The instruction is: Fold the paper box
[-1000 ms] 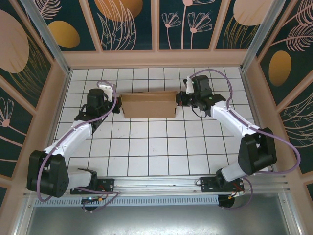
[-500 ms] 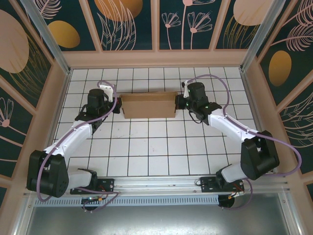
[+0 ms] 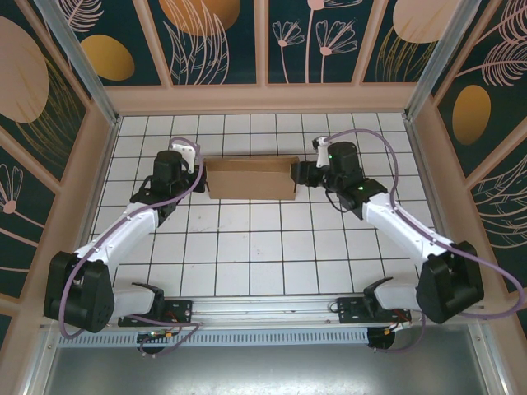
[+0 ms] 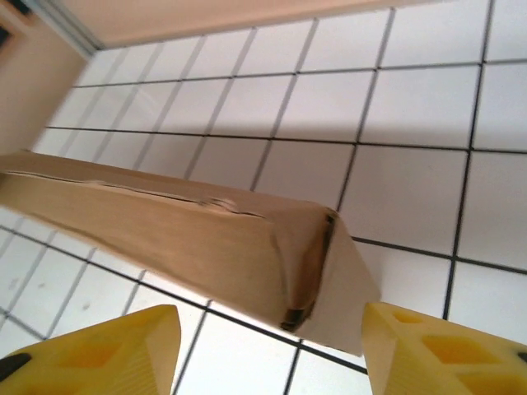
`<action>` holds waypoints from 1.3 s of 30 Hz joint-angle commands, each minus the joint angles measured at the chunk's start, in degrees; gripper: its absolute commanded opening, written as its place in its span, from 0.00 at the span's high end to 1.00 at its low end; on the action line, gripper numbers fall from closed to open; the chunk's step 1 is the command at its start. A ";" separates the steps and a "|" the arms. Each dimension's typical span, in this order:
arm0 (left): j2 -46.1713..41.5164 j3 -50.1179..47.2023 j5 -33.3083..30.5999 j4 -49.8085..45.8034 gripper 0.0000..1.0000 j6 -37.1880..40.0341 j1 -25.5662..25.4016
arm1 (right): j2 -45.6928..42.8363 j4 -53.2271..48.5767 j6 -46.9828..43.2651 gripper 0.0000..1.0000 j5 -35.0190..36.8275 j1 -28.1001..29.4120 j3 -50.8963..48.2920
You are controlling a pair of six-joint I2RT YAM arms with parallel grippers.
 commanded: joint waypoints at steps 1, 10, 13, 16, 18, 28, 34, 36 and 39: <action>1.47 0.00 -0.52 -7.54 1.00 1.15 -0.47 | -2.29 0.53 2.08 0.40 -9.92 -3.44 1.55; 1.20 -0.58 -0.62 -6.91 1.00 1.30 -0.40 | 6.17 -0.78 17.09 0.54 -7.62 -5.62 9.63; 1.38 -0.37 -0.17 -6.91 1.00 0.95 -0.42 | 8.83 -3.01 15.65 0.54 -3.56 -3.97 11.98; 1.38 -0.37 0.23 -6.60 1.00 0.48 -0.43 | 10.14 -4.97 13.41 0.53 -0.24 -2.60 13.22; 1.42 -0.13 0.19 -6.50 1.00 0.22 -0.40 | 9.50 -5.27 11.72 0.52 0.36 -2.17 12.95; 1.80 0.50 0.72 -6.38 1.00 -0.17 -0.46 | 2.41 -3.21 -1.10 0.56 -0.34 -1.70 5.73; 1.79 -0.12 0.93 -6.12 1.00 -0.13 -0.40 | 5.43 -3.41 -2.10 0.63 -2.71 -0.93 5.56; 1.76 -0.16 0.92 -6.12 1.00 -0.13 -0.41 | 6.61 -3.48 -2.45 0.63 -2.30 -0.65 5.92; 1.56 -0.37 0.80 -6.12 1.00 -0.13 -0.43 | 8.33 -3.79 -3.10 0.66 -0.34 -0.55 6.38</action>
